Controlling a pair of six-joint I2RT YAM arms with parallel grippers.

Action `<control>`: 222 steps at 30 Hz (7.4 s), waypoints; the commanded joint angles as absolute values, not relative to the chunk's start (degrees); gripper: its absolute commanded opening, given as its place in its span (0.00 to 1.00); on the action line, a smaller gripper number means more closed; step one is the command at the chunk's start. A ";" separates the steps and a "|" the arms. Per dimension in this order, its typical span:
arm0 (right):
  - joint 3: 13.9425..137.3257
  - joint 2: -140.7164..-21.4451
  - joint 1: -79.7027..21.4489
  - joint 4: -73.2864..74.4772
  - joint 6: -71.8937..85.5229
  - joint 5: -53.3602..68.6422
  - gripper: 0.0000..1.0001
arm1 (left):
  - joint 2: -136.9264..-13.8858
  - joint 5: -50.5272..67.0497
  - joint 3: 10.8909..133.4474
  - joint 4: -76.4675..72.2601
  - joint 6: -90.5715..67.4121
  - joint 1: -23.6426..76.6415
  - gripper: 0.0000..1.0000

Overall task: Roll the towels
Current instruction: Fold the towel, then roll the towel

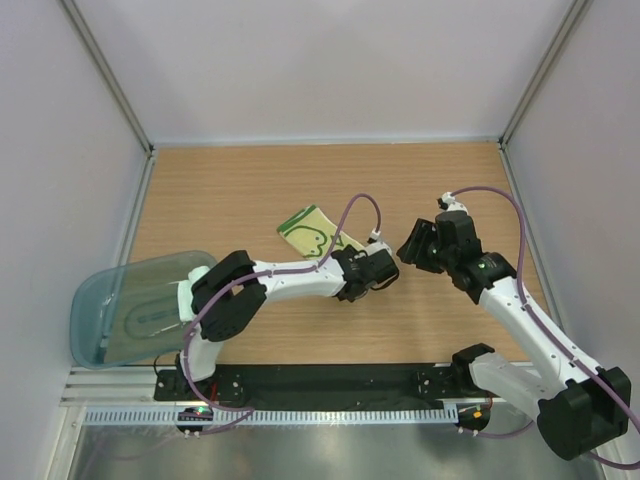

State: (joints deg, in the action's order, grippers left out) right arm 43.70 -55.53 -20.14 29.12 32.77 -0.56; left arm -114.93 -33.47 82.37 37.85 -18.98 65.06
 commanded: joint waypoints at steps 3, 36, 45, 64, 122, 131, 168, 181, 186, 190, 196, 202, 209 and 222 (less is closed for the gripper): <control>45.00 -55.55 -20.21 28.57 31.55 -2.72 0.53 | -114.96 -34.11 83.23 34.98 -15.56 64.60 0.57; 45.09 -61.78 -20.13 25.49 32.34 1.12 0.53 | -115.23 -25.93 76.12 24.79 -12.65 61.09 0.10; 50.01 -72.94 -20.21 22.69 38.31 8.42 0.55 | -107.67 -11.88 74.36 24.61 -17.66 57.23 0.03; 52.82 -91.93 -23.38 9.31 48.43 17.93 0.62 | -101.34 -4.22 70.93 22.50 -22.67 53.88 0.02; 72.51 -90.53 -18.90 41.31 35.77 -8.79 0.50 | -98.17 12.65 64.95 17.40 -37.34 50.54 0.00; 69.09 -85.35 -18.81 37.09 33.84 -1.24 0.50 | -97.91 18.10 62.93 17.32 -47.79 46.06 0.00; 51.15 -88.23 -30.06 5.89 30.85 25.14 0.31 | -110.13 24.26 62.75 23.11 -53.80 34.63 0.00; 54.84 -98.34 -25.32 4.22 30.59 22.15 0.26 | -111.71 22.50 67.06 28.56 -49.66 34.54 0.00; 54.67 -100.81 -24.35 5.18 30.67 18.55 0.25 | -112.67 21.97 68.55 30.41 -47.81 34.54 0.00; 54.05 -102.65 -24.35 5.01 31.99 17.05 0.25 | -112.77 20.66 69.52 32.77 -46.06 34.54 0.03; 54.49 -103.36 -24.26 6.76 31.82 15.30 0.24 | -110.39 13.45 72.07 38.58 -41.75 34.72 0.21; 54.67 -102.48 -24.43 9.05 31.38 13.10 0.23 | -108.02 10.20 74.88 43.24 -38.85 34.72 0.23; 55.28 -103.01 -25.05 10.37 31.03 12.04 0.23 | -104.42 5.46 77.52 48.33 -36.31 34.72 0.24; 57.22 -103.18 -25.75 12.22 30.50 11.87 0.23 | -99.75 -20.32 81.65 45.09 -19.52 56.33 0.27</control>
